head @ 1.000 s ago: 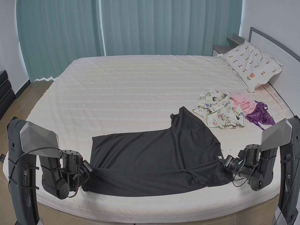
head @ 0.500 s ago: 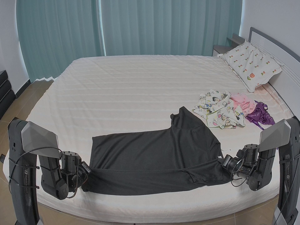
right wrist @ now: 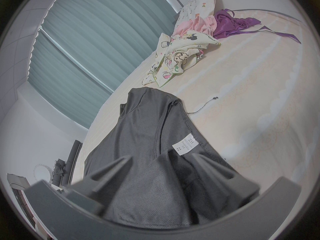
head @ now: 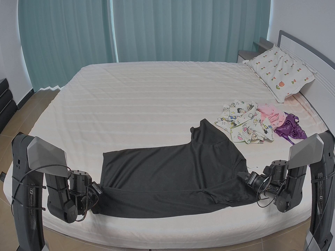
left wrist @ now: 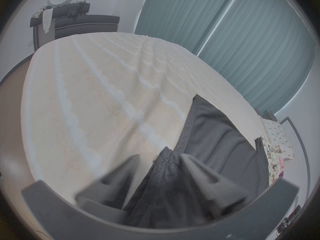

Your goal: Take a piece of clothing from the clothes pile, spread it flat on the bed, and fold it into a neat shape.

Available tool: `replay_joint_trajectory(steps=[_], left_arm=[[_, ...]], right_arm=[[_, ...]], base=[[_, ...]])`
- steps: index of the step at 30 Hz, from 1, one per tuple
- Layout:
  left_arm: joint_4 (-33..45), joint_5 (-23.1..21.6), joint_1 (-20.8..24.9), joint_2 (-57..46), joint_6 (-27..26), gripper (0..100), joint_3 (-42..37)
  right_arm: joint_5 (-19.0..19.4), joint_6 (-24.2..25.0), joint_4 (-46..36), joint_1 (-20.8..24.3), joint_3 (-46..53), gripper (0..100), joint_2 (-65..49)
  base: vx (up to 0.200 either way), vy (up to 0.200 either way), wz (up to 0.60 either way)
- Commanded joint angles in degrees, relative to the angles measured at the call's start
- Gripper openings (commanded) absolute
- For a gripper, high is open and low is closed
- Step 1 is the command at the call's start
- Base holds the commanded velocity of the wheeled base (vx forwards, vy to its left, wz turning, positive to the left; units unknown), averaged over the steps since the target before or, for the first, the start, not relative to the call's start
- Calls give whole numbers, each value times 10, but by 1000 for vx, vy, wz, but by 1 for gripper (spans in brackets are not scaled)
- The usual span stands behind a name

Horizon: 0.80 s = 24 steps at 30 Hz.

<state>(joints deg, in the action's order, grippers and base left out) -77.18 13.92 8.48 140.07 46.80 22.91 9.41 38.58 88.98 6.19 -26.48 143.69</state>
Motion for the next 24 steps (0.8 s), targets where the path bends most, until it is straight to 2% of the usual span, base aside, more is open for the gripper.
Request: replay_joint_trajectory(steps=[1, 5, 6, 7, 8, 11, 15, 21, 24], left_arm=[[-1, 0, 0, 5, 2, 100, -1], [-2, 0, 0, 3, 4, 100, -2], [-2, -9, -8, -2, 16, 100, -8], [-2, -9, -8, -2, 16, 100, -8], [-2, -29, -18, -17, 41, 100, -10], [-2, -100, -43, -53, 68, 100, -38], [-2, -157, -60, -80, 73, 100, -60], [-3, -160, -60, -81, 89, 100, -60], [-10, -160, -60, -78, 88, 100, -61]], right_arm=[[0, 1, 7, -2, 3, 100, -1], [-4, 5, 7, -6, 13, 100, -13], [-19, 38, 6, -1, 41, 100, -47], [-19, 38, 6, -1, 41, 100, -47], [-23, 78, 6, 10, 64, 100, -72], [-25, 119, 6, 36, 108, 100, -88], [-25, 121, 2, 41, 126, 100, -79], [-32, 120, -5, 51, 122, 100, -51], [-50, 120, -6, 55, 120, 100, -46]], base=[[0, 0, 0], [0, 0, 0], [0, 0, 0], [0, 0, 0], [0, 0, 0], [0, 0, 0], [0, 0, 0], [0, 0, 0], [0, 0, 0]])
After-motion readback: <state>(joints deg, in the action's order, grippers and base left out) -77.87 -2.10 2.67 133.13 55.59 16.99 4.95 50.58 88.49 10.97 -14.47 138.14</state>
